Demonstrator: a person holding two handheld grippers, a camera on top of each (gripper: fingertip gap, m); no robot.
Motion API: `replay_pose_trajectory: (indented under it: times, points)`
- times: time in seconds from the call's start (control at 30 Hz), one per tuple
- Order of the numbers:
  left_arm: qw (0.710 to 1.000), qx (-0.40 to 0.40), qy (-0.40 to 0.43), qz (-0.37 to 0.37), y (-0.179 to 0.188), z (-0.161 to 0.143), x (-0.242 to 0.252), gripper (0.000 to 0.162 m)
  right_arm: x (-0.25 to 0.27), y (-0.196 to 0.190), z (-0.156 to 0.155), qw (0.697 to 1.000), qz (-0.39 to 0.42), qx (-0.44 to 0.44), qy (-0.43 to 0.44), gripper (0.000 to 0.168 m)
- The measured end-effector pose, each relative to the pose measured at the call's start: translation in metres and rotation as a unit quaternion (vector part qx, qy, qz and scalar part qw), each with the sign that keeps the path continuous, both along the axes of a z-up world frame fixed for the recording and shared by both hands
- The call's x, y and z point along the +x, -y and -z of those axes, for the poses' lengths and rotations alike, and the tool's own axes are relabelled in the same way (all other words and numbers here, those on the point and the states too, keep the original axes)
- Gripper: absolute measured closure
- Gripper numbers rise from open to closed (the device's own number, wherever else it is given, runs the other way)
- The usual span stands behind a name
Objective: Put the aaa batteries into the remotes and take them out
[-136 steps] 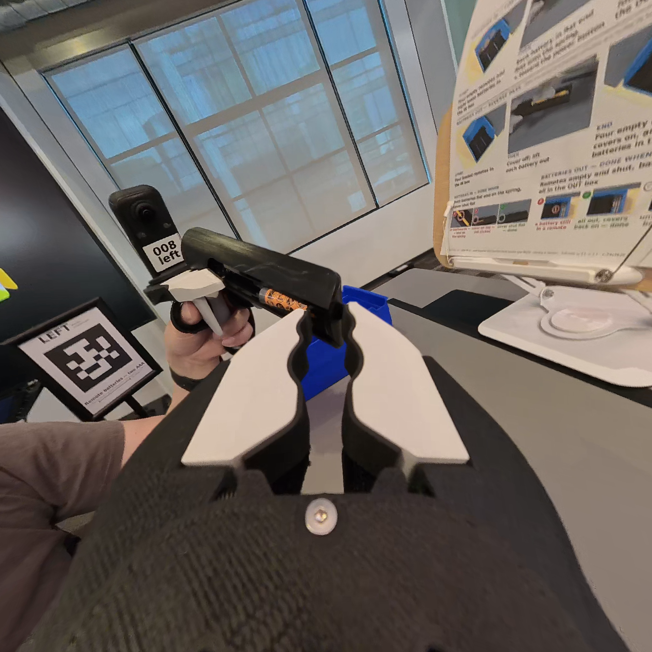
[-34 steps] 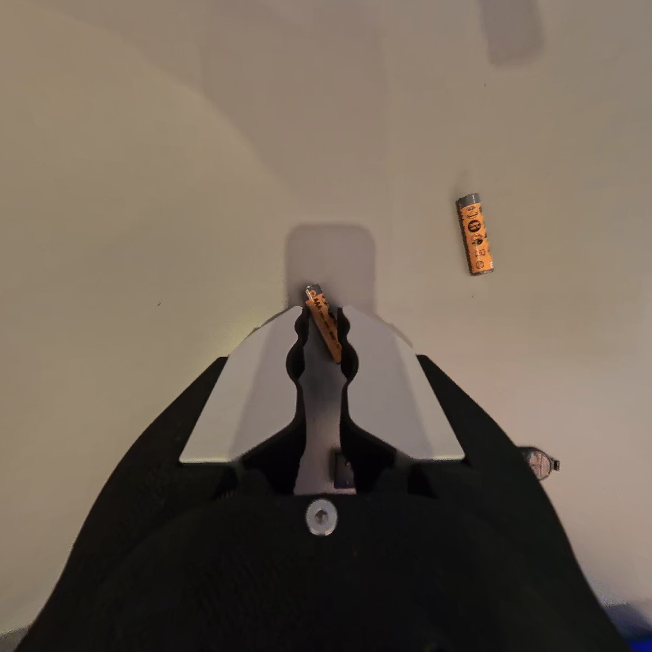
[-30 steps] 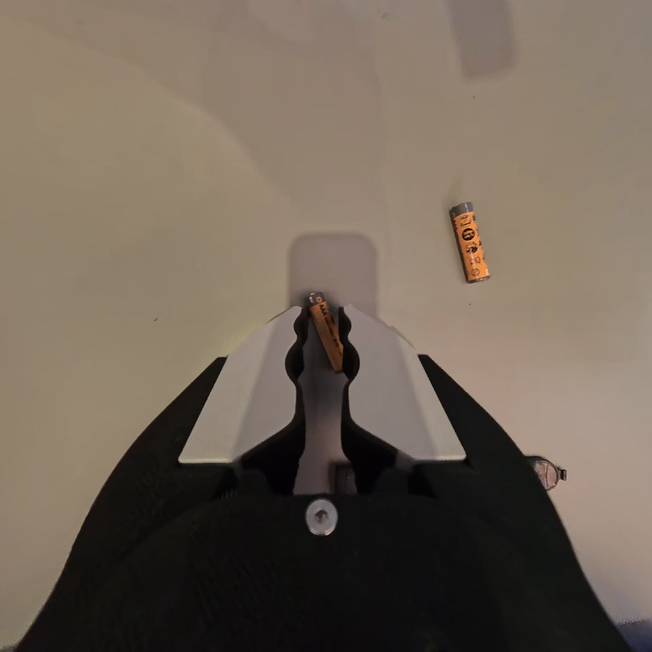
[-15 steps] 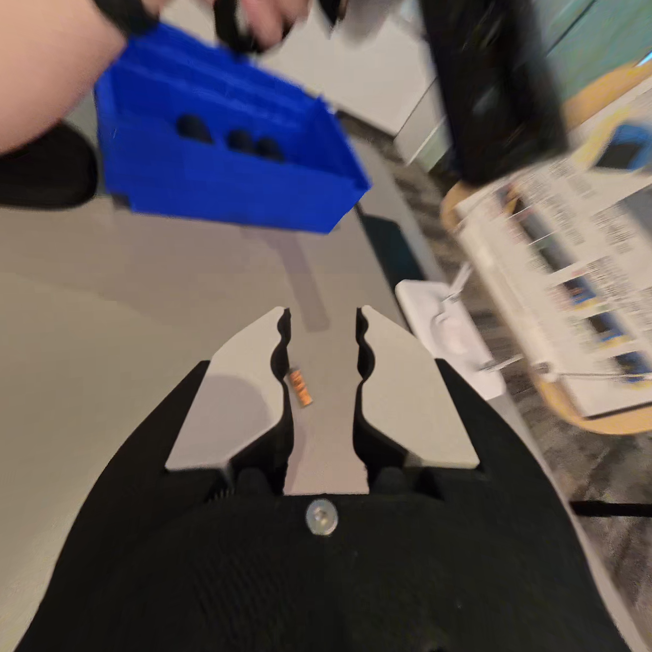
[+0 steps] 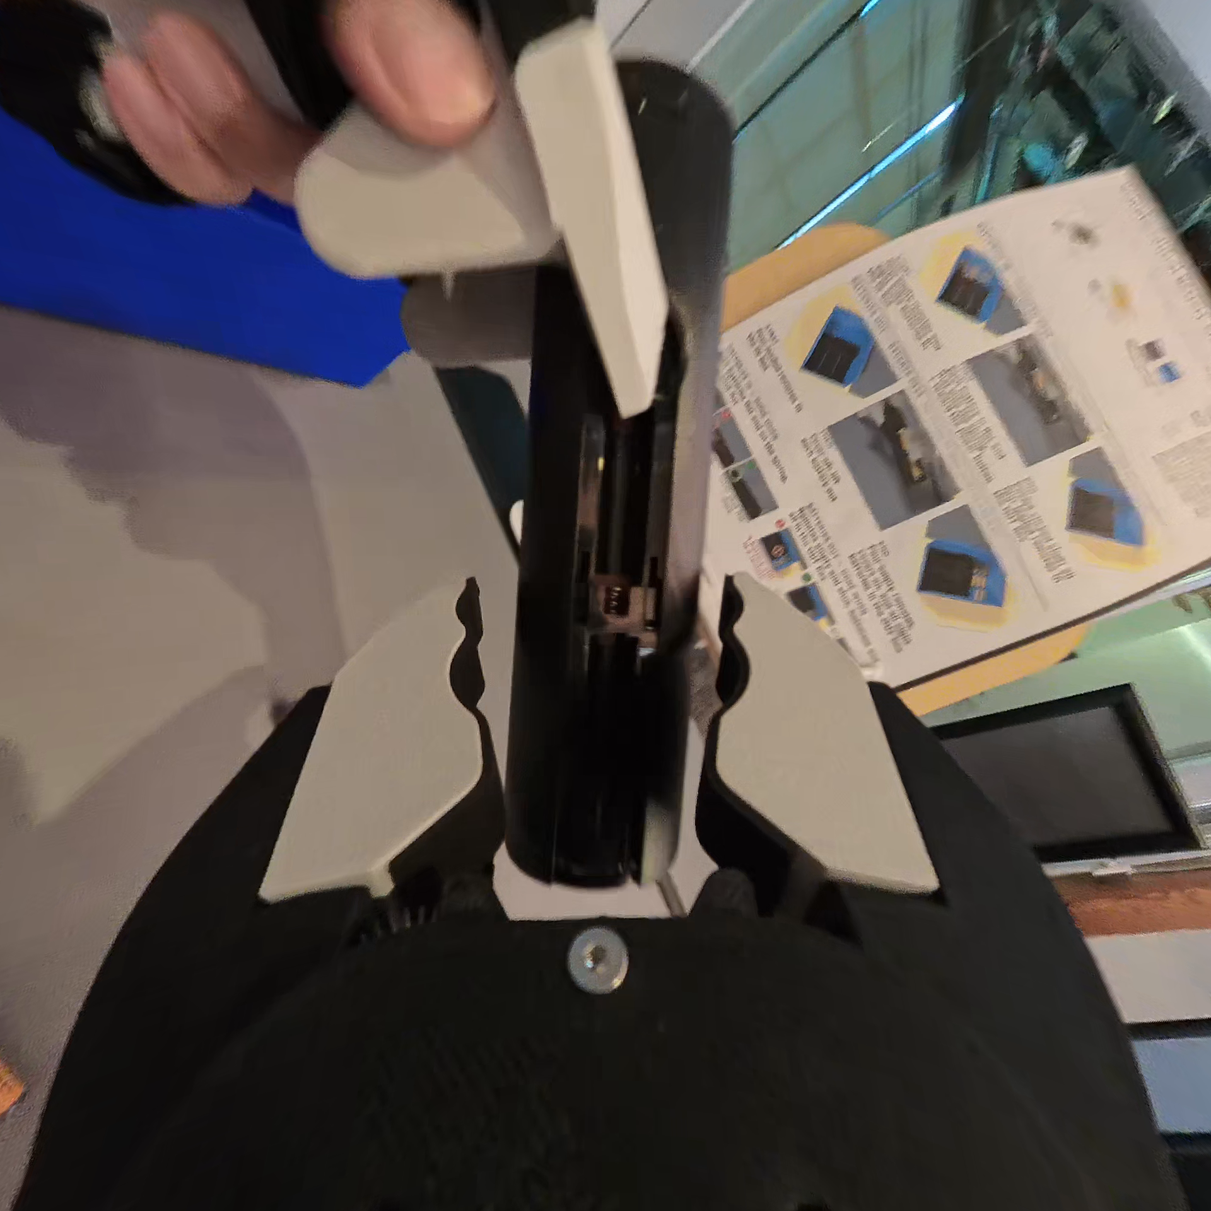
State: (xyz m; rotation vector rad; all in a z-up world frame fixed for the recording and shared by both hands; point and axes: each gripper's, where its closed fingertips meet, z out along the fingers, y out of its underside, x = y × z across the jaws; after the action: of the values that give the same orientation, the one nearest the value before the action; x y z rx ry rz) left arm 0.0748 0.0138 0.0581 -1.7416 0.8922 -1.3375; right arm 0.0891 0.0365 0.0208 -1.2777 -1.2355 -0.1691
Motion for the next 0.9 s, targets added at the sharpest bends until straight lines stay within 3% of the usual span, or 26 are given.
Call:
replay_pose_trajectory:
  times: [0.17,0.33,0.6,0.7,0.8,0.9]
  points:
    - [0.999,0.02,-0.03,-0.008,0.0,0.007,0.008,0.139,0.007,-0.01,0.02,0.996,0.024,-0.082,-0.011,0.105]
    - [1.0,0.022,0.011,-0.004,0.0,-0.003,0.008,0.138,0.0,-0.006,0.013,0.993,0.016,-0.104,-0.06,0.106]
    - [0.998,0.038,-0.035,0.045,0.014,0.005,0.002,0.137,-0.004,0.005,0.014,0.992,-0.027,-0.116,-0.033,0.106]
    - [0.998,0.031,-0.004,0.046,0.012,-0.002,0.003,0.138,-0.002,0.008,0.004,0.991,-0.038,-0.108,-0.064,0.106]
    - [1.0,0.017,0.02,0.012,-0.001,-0.008,-0.013,0.138,0.011,0.027,-0.006,0.988,-0.063,-0.12,-0.069,0.103]
    - [0.999,0.007,0.05,-0.012,-0.01,-0.019,-0.033,0.139,0.03,0.087,0.042,0.953,-0.135,-0.27,0.012,0.109]
